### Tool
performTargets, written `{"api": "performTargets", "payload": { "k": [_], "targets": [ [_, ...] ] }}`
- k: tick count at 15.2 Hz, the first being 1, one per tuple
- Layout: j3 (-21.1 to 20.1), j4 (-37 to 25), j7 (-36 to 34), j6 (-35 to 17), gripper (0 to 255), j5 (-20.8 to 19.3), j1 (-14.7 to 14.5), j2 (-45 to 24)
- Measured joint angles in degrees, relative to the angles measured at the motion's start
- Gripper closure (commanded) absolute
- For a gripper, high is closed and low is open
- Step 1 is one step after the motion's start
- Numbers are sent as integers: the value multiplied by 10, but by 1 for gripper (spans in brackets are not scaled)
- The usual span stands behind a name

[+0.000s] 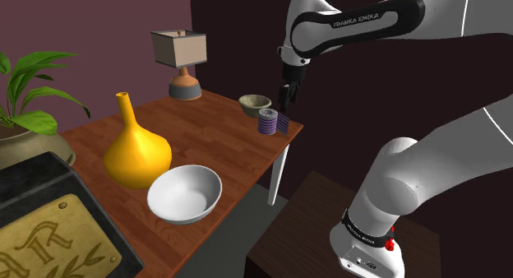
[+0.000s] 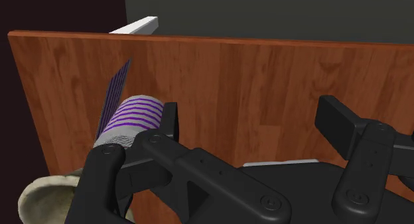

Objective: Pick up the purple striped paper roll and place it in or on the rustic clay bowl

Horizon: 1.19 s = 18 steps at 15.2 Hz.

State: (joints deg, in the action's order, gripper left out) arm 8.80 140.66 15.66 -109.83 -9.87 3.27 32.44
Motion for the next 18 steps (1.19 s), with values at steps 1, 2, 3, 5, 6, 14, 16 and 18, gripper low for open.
{"api": "performTargets", "payload": {
  "k": [1,2,3,5,6,14,16,18],
  "targets": [
    [11,-2,10,-15,0,-3,4,-15],
    [21,-6,19,-32,0,-4,6,-33],
    [29,-14,26,-44,0,-4,7,-52],
    [48,-17,44,-74,0,-4,12,-81],
    [57,-27,54,-87,0,-1,13,-103],
    [122,-99,144,-190,0,53,21,-269],
    [128,-106,159,-201,0,63,25,-288],
    [130,-102,165,-218,0,69,25,-301]
  ]
}}
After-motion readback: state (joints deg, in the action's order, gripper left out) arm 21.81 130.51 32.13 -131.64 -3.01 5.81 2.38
